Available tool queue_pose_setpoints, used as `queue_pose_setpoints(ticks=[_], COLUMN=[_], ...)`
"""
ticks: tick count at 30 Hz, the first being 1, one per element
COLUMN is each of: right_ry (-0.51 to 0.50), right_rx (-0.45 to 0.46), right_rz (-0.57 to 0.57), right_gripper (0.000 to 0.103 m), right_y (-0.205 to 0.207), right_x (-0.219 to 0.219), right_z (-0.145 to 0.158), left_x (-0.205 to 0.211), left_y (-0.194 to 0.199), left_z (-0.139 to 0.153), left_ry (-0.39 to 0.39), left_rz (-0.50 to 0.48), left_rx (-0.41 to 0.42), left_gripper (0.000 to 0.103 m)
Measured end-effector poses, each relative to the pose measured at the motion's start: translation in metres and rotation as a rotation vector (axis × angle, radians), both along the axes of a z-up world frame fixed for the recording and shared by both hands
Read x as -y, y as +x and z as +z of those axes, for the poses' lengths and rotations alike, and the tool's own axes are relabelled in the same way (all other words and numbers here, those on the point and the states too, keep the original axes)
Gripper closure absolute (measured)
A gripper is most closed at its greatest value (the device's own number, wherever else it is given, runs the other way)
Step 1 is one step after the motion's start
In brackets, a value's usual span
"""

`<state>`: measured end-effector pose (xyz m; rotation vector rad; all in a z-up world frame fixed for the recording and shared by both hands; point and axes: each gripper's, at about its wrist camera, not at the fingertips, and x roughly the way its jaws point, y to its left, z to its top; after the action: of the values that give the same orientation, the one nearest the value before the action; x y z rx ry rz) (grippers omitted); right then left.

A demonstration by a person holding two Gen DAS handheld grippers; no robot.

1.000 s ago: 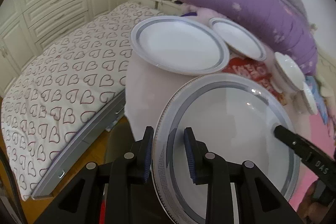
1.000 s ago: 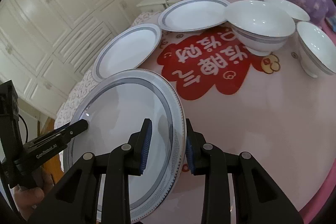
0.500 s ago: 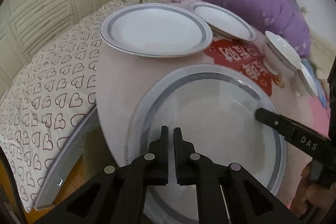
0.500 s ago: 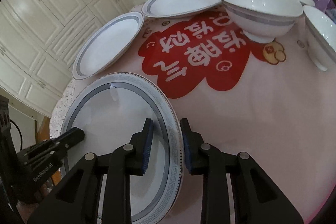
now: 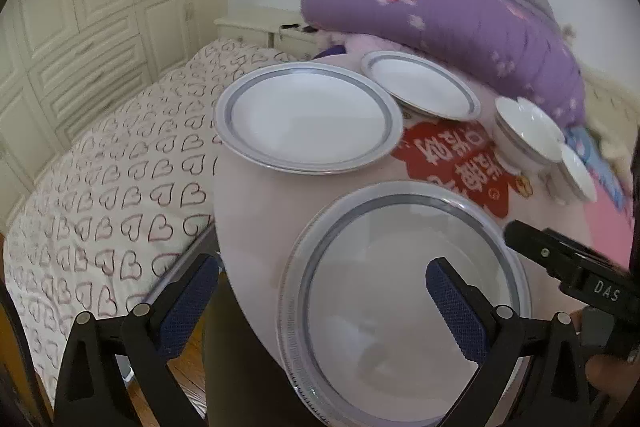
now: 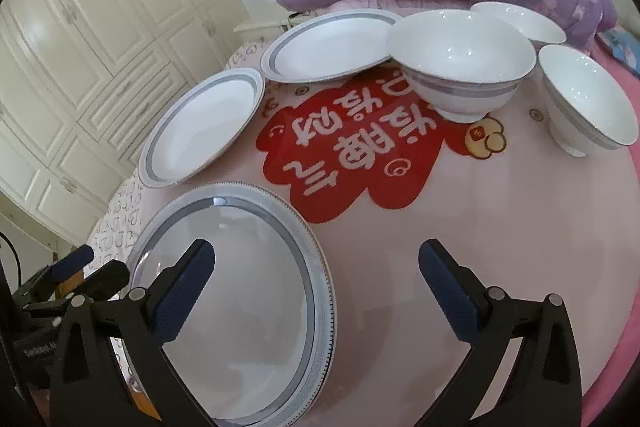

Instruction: Organize plates and bowls

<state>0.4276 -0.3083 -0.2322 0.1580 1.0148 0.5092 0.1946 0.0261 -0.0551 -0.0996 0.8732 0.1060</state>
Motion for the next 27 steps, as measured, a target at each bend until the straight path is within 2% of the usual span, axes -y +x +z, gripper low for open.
queue_pose_setpoints(ticks=[8, 13, 15, 27], right_ry=[0.004, 0.007, 0.009, 0.015], right_rx=[0.020, 0.030, 0.033, 0.060], right_rz=[0.010, 0.022, 0.024, 0.035], right_gripper=[0.000, 0.000, 0.000, 0.000], right_y=[0.001, 0.001, 0.001, 0.008], right_x=[-0.008, -0.015, -0.017, -0.027], right_z=[0.012, 0.018, 0.020, 0.037], left_x=[-0.031, -0.040, -0.051, -0.073], left_y=[-0.015, 0.001, 0.013, 0.020], left_z=[0.013, 0.023, 0.017, 0.029], left_ry=[-0.051, -0.069, -0.074, -0.098], left_rz=[0.072, 0.085, 0.089, 0.122], left_rx=[-0.003, 0.007, 0.010, 0.046], left_gripper=[0.001, 0.001, 0.001, 0.001])
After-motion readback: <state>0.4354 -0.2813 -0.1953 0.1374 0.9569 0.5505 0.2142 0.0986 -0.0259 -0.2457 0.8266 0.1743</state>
